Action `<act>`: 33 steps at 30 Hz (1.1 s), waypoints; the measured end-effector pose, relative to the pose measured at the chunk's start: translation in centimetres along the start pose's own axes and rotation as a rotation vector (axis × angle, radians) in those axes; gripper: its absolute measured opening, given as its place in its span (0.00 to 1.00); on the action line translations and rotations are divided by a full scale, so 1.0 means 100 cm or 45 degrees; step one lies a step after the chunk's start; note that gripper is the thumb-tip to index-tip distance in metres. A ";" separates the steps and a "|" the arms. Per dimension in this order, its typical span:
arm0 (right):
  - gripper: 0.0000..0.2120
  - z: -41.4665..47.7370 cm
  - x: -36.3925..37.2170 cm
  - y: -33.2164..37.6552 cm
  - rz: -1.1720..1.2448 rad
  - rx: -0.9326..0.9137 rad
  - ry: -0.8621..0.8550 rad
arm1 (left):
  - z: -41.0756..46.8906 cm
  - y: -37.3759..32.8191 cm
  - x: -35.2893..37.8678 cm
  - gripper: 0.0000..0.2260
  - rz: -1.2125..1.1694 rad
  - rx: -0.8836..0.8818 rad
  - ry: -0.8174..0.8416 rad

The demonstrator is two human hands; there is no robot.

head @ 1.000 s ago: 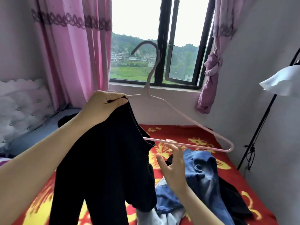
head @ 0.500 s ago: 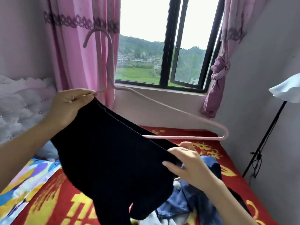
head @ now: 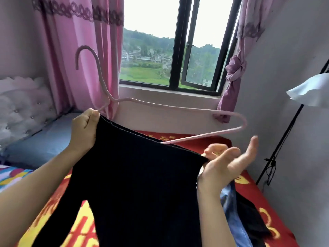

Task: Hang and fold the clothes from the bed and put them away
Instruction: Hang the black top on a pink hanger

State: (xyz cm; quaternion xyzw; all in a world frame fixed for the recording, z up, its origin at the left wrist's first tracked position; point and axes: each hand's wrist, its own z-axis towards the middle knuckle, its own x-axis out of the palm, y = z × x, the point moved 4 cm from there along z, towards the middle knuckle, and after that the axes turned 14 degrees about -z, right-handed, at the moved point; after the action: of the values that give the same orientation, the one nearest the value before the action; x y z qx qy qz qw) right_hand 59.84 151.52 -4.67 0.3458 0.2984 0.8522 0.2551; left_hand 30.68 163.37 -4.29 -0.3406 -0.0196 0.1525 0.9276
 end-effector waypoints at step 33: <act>0.02 -0.032 0.057 0.010 -0.403 -0.565 0.900 | -0.033 -0.017 -0.006 0.18 0.807 0.284 0.036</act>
State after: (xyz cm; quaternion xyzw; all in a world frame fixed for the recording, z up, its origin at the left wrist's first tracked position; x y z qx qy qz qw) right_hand 53.65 153.41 -3.33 -0.0797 0.2263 0.9120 0.3326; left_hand 30.99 159.92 -5.67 -0.2282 0.1168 0.4298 0.8658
